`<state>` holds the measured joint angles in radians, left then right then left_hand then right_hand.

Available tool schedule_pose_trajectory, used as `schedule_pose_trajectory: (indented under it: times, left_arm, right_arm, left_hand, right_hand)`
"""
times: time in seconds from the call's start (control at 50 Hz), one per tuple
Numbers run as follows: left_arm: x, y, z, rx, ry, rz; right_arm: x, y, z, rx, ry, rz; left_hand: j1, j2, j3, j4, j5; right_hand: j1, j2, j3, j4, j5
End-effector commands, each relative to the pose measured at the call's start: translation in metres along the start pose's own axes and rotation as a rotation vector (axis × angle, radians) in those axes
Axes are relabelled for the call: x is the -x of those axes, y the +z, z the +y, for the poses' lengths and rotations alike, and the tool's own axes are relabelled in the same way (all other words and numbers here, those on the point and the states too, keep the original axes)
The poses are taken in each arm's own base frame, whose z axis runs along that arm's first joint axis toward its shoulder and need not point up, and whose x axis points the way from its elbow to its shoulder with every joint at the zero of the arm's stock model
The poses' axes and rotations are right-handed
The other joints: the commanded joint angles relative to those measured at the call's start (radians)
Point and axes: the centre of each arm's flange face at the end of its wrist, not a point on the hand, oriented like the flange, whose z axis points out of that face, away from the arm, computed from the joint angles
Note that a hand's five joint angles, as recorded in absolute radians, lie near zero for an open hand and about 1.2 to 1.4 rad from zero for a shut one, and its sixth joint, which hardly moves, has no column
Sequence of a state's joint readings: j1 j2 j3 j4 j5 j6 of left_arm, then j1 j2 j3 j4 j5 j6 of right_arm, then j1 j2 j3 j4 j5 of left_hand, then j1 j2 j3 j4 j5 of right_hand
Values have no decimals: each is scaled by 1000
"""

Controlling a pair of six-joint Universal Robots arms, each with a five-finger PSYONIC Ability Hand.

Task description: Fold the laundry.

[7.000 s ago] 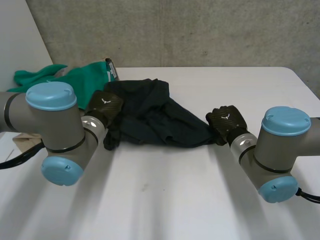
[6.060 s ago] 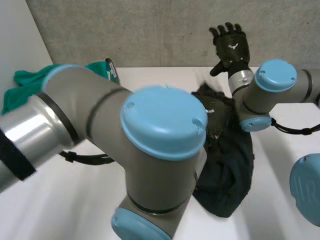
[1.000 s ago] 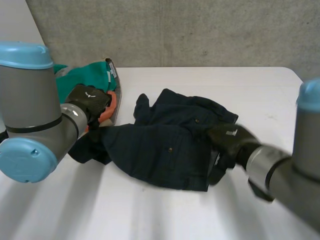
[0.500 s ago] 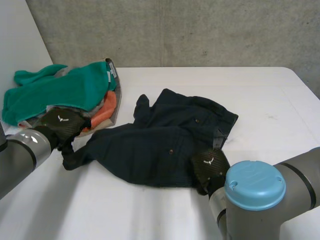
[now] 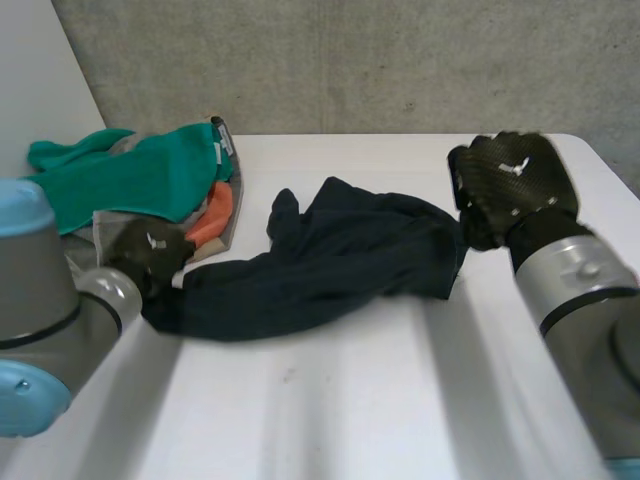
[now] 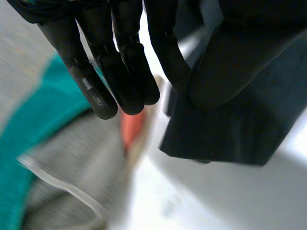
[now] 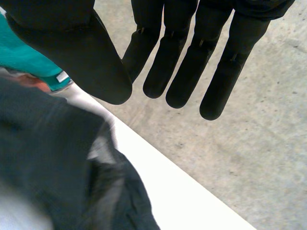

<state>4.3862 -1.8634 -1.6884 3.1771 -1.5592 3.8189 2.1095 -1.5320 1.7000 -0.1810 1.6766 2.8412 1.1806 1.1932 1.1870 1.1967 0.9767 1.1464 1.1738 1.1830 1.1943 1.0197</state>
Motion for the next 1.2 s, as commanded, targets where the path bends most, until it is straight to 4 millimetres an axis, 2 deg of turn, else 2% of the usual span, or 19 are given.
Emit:
schedule_pose_trajectory:
  times: [0.02,0.06,0.08,0.12,0.16,0.2,0.26,0.28,0.3,0.32,0.34,0.4,0.48,0.6,0.74,0.88,1.02,1.1,1.2]
  left_arm:
    - [47,-59,-83,-311,-114,-171]
    - [62,-80,-107,-414,-179,-200]
    - [64,-86,-111,-432,-195,-194]
    - [63,-94,-117,-445,-219,-163]
    - [51,-91,-117,-416,-236,-87]
    - [42,-83,-113,-372,-233,-44]
    - [27,-60,-99,-267,-218,5]
    - [24,-55,-94,-236,-212,14]
    - [18,-44,-86,-186,-200,19]
    - [16,-39,-82,-164,-192,18]
    - [14,-36,-78,-143,-186,15]
    - [12,-21,-68,-90,-164,-10]
    - [17,-12,-68,-99,-165,-50]
    - [25,-9,-73,-118,-173,-72]
    - [24,-10,-75,-128,-173,-71]
    - [24,-10,-76,-129,-175,-68]
    - [25,-9,-75,-127,-176,-69]
    - [25,-9,-74,-126,-176,-71]
    - [26,-9,-73,-122,-177,-74]
  right_arm:
    - [-27,2,-34,-46,-36,45]
    - [-36,4,-46,-59,-46,53]
    - [-38,4,-48,-53,-50,51]
    - [-43,5,-50,-38,-55,49]
    - [-45,6,-49,-2,-62,21]
    - [-42,7,-42,41,-64,-15]
    - [-32,10,-18,157,-52,-84]
    - [-28,10,-11,187,-46,-98]
    - [-21,7,2,249,-28,-130]
    - [-17,4,8,276,-15,-144]
    - [-12,1,14,302,2,-161]
    - [9,-13,30,371,106,-210]
    - [29,-27,50,422,248,-232]
    - [69,-33,81,446,338,-260]
    - [101,-33,106,491,269,-222]
    - [112,-24,120,501,231,-165]
    - [116,-18,123,487,231,-165]
    - [115,-12,121,449,246,-154]
    - [116,-6,116,399,264,-156]
  left_hand:
    - [216,203,209,200,245]
    - [216,203,209,200,245]
    - [216,203,209,200,245]
    - [216,203,209,200,245]
    - [216,203,209,200,245]
    - [216,203,209,200,245]
    - [216,203,209,200,245]
    - [216,203,209,200,245]
    - [216,203,209,200,245]
    - [216,203,209,200,245]
    - [216,203,209,200,245]
    - [216,203,209,200,245]
    - [216,203,209,200,245]
    - [216,203,209,200,245]
    - [216,203,209,200,245]
    - [216,203,209,200,245]
    - [216,203,209,200,245]
    - [216,203,209,200,245]
    - [216,203,209,200,245]
  right_hand:
    - [250,222,213,202,202]
    - [250,222,213,202,202]
    - [250,222,213,202,202]
    - [250,222,213,202,202]
    - [250,222,213,202,202]
    - [250,222,213,202,202]
    - [183,155,146,135,135]
    - [8,-20,-29,-40,-40]
    - [-381,-408,-417,-429,-429]
    - [-553,-581,-590,-601,-601]
    - [-631,-658,-667,-678,-678]
    - [-748,-776,-785,-796,-796]
    - [-781,-808,-817,-829,-829]
    - [-778,-806,-815,-826,-826]
    - [-743,-770,-779,-791,-791]
    - [-664,-691,-700,-712,-711]
    - [-549,-577,-586,-597,-597]
    - [-397,-424,-433,-445,-445]
    - [-89,-116,-125,-137,-137]
